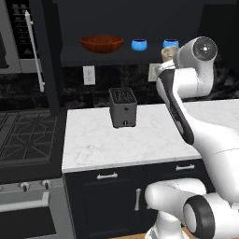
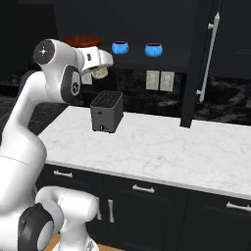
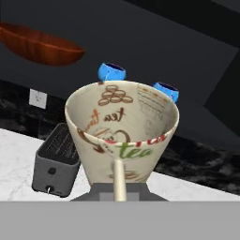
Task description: Gather all objects into one cabinet and sort the glasses and bowls to opposite sides.
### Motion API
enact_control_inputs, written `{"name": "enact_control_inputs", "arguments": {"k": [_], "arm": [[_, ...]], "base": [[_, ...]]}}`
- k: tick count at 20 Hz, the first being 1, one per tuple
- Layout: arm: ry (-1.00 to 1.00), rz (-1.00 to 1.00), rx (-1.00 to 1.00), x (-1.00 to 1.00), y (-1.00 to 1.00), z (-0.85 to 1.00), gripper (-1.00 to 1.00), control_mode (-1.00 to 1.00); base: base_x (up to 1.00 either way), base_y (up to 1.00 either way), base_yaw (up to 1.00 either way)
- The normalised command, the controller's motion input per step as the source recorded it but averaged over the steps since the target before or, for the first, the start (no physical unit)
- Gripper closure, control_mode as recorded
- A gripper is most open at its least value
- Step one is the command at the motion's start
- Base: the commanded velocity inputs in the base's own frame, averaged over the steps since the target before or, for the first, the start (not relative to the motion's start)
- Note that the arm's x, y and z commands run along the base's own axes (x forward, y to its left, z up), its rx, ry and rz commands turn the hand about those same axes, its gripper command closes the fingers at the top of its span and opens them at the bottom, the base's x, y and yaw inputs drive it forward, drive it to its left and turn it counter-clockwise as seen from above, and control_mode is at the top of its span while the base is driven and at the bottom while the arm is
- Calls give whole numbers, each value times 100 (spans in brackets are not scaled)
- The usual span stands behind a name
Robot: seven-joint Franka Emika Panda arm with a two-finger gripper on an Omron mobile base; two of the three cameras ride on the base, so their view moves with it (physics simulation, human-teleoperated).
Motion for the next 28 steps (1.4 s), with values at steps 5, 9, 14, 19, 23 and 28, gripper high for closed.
{"name": "enact_control_inputs", "arguments": {"k": [5, 9, 14, 19, 23, 28], "arm": [[-6, 0, -11, 95, 0, 0, 100, -100], [5, -1, -3, 85, -3, 19, 100, -100], [12, -5, 0, 59, -1, 61, 100, -100], [17, -8, 0, 64, -3, 36, 100, -100], [4, -13, 1, 79, -35, -66, 100, -100], [-9, -10, 0, 51, -30, -91, 100, -100]], "base": [[0, 0, 0], [0, 0, 0], [0, 0, 0], [0, 0, 0], [0, 0, 0], [0, 0, 0]]}}
